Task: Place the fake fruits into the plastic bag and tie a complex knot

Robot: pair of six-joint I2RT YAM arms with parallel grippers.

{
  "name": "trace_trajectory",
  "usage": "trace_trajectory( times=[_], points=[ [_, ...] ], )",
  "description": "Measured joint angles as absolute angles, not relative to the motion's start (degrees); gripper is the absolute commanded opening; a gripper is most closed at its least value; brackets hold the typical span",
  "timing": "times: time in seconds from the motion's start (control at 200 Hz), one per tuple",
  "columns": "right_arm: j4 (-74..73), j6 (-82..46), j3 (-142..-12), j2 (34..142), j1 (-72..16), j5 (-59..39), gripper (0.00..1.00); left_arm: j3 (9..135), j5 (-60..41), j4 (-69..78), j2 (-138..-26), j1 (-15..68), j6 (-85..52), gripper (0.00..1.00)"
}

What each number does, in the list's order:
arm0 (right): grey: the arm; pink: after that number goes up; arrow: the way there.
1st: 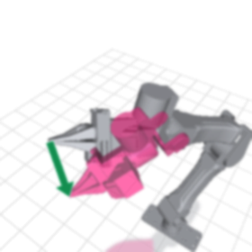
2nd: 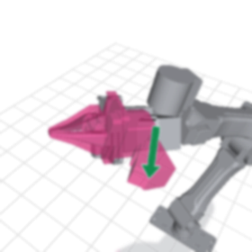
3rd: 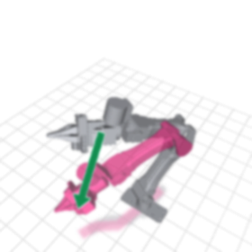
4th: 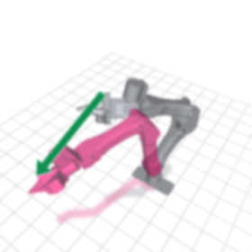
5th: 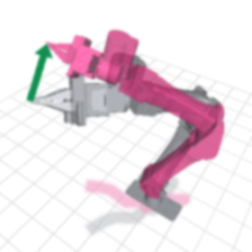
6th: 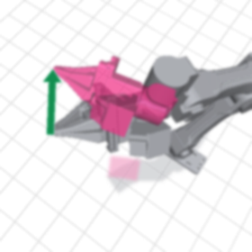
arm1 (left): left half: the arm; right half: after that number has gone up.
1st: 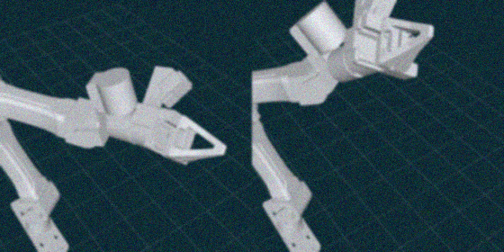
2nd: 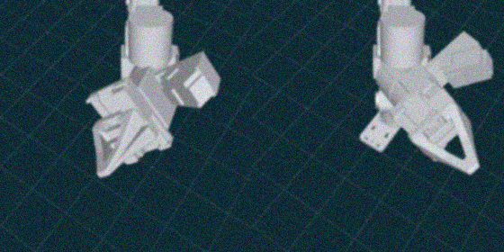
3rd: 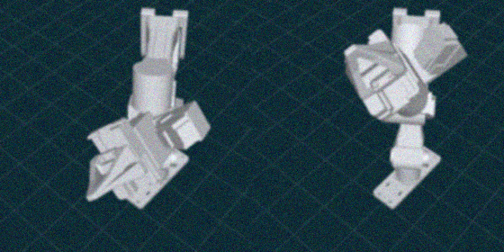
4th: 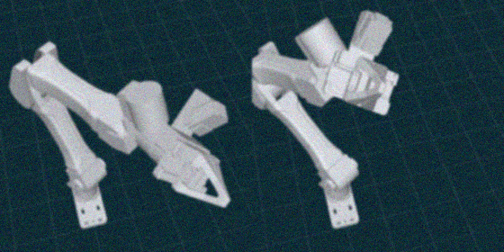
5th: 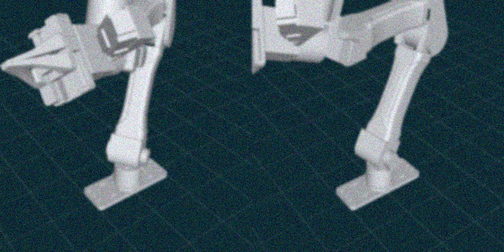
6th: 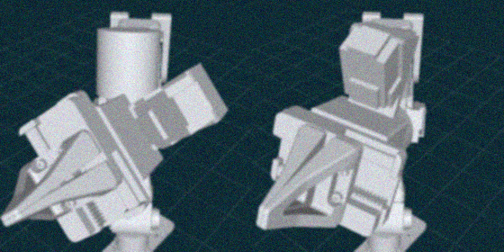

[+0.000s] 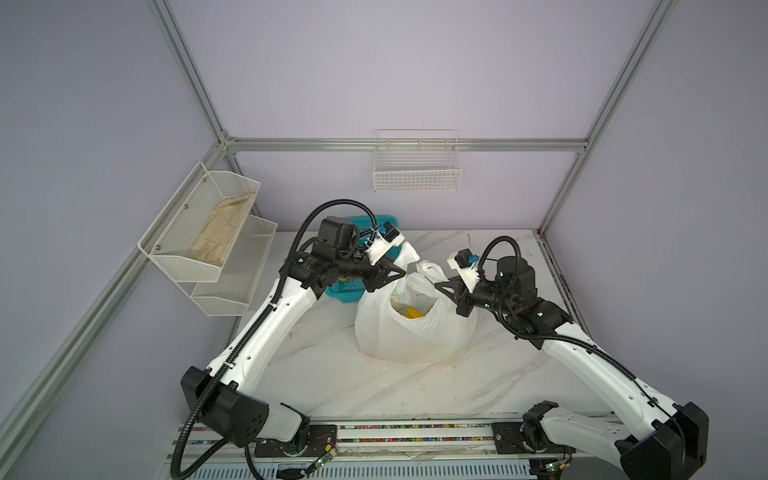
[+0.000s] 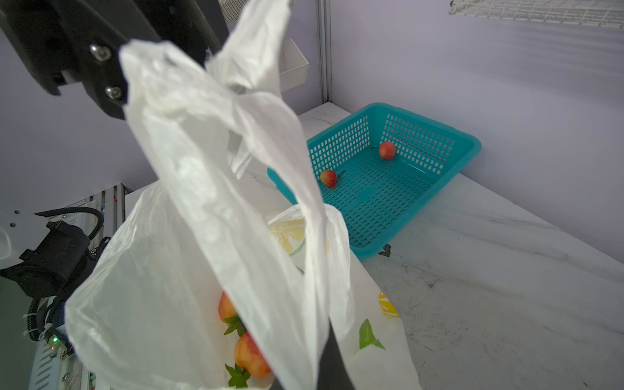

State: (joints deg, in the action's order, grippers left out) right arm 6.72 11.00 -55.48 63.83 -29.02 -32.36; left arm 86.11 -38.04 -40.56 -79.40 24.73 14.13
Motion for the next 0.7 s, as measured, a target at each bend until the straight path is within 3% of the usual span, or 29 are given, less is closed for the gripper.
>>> trace_trajectory(
  times=[0.11, 0.3, 0.7],
  points=[
    [6.7, 10.8, -55.5, 63.5, -29.0, -32.4, 0.00, 79.8, -39.3, -36.0, -73.7, 23.4, 12.4, 0.58],
    [6.7, 9.9, -55.5, 63.8, -29.0, -32.8, 0.00, 72.1, -42.2, -27.7, -69.2, 20.1, 9.6, 0.74],
    [6.7, 8.0, -55.7, 65.6, -29.0, -34.4, 0.00, 62.2, -48.9, -17.1, -65.4, 15.3, 5.3, 0.87]
  ],
)
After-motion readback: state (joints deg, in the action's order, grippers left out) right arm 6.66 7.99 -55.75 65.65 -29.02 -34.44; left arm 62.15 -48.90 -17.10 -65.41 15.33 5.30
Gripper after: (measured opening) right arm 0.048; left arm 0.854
